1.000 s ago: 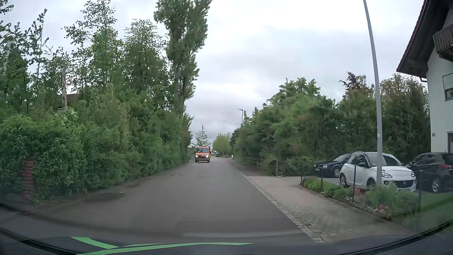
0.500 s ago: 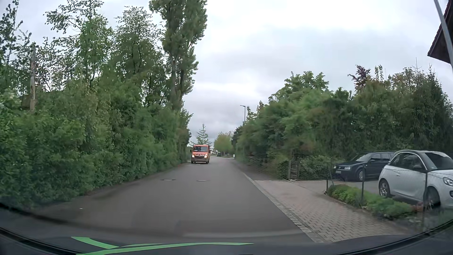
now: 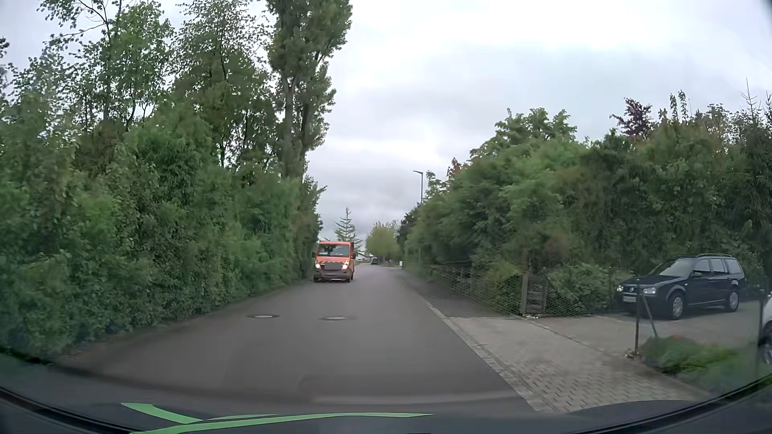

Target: Follow the waypoints while adhering to traffic rules and regulations

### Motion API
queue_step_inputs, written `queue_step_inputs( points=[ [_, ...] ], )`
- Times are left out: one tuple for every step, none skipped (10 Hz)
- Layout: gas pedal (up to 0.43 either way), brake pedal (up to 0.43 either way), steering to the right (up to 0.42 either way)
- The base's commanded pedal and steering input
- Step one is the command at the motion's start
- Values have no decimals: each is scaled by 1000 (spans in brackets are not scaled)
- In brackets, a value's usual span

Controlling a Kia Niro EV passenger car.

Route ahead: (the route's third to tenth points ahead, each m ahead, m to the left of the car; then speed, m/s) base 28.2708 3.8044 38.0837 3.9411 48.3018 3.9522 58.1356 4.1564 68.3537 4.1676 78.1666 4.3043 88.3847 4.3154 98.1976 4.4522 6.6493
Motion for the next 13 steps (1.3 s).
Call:
queue_step_inputs(
  points=[
    [130,0,3],
    [130,0,3],
    [130,0,3],
    [130,0,3],
    [130,0,3],
    [118,0,3],
    [118,0,3],
    [118,0,3],
    [118,0,3],
    [110,0,0],
    [98,0,0],
    [98,0,0],
    [87,0,-3]
  ],
)
